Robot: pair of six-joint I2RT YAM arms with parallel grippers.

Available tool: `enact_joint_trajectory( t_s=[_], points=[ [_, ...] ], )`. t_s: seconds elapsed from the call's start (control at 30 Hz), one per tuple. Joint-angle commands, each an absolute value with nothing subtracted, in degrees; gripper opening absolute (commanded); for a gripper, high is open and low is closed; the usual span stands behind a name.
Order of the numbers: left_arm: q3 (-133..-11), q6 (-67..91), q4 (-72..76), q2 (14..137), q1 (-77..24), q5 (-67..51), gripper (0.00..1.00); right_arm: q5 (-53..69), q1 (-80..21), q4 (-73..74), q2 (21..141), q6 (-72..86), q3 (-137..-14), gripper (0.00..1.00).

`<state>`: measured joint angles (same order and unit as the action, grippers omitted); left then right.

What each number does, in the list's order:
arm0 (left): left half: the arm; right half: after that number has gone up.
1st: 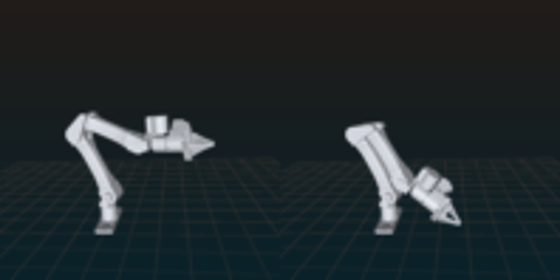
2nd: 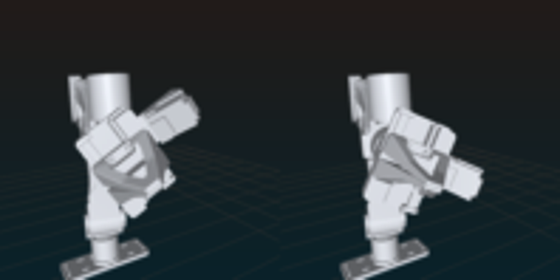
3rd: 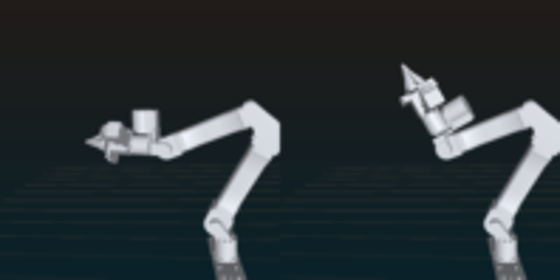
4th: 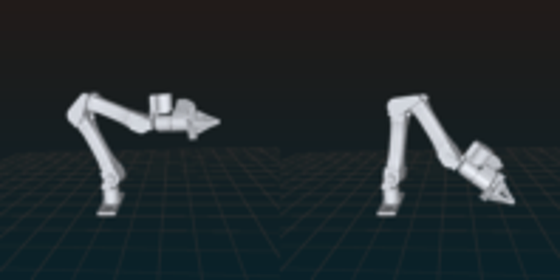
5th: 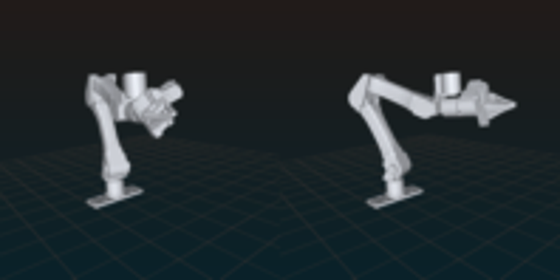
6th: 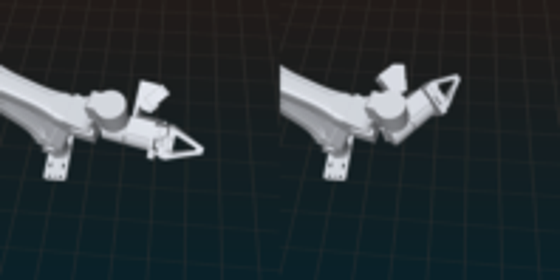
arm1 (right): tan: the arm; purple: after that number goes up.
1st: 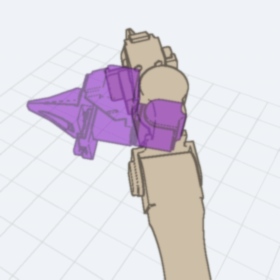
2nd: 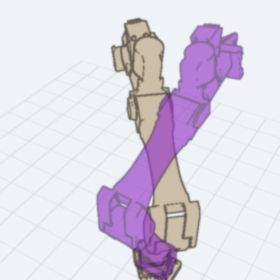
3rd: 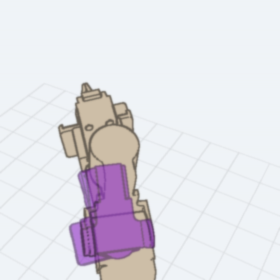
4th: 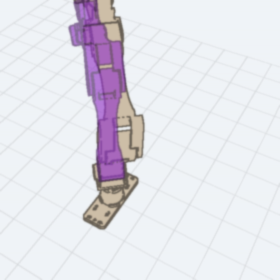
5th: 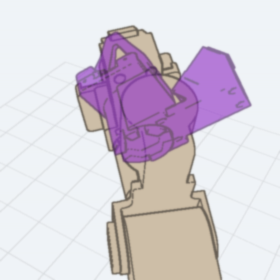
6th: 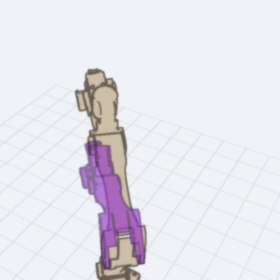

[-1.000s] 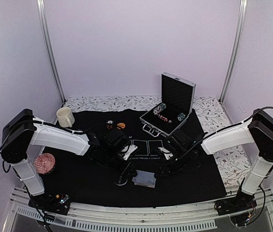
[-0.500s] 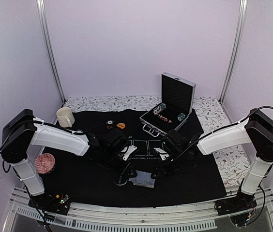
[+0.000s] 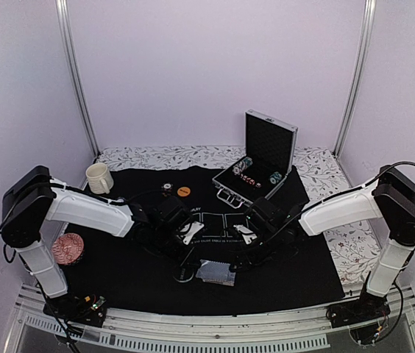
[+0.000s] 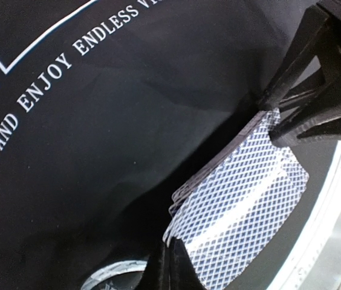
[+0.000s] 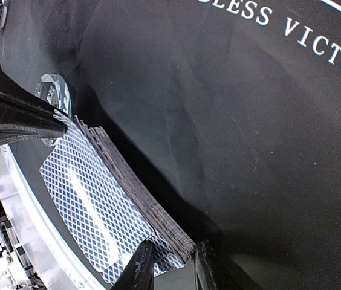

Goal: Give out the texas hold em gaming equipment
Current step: Adjust the face-down deck piles in the dealer area, then pick up the poker card from the face-down deck piles.

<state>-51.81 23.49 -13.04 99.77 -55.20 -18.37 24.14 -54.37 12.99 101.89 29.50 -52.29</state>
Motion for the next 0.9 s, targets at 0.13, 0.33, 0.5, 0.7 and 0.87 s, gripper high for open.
enact_joint_trajectory(
  t_s=[0.13,0.33,0.5,0.7,0.87],
  points=[
    [-50.90,23.42,-12.78,97.00,-54.60,-20.00,0.00,20.87,-55.11,15.92,102.78,28.66,-52.79,0.26],
    [-50.38,22.84,-13.61,96.32,-53.73,-19.51,0.00,20.57,-55.07,16.59,102.29,28.15,-52.84,0.26],
    [-50.08,21.98,-14.34,95.74,-53.47,-19.60,0.00,20.56,-55.10,16.98,102.28,27.81,-52.93,0.26],
    [-49.83,21.25,-14.88,95.06,-53.36,-20.38,0.00,20.30,-55.06,17.47,102.59,27.60,-53.11,0.26],
    [-49.75,20.10,-15.43,93.57,-53.37,-20.67,0.00,19.82,-55.10,18.12,101.88,27.21,-53.61,0.26]
  ],
)
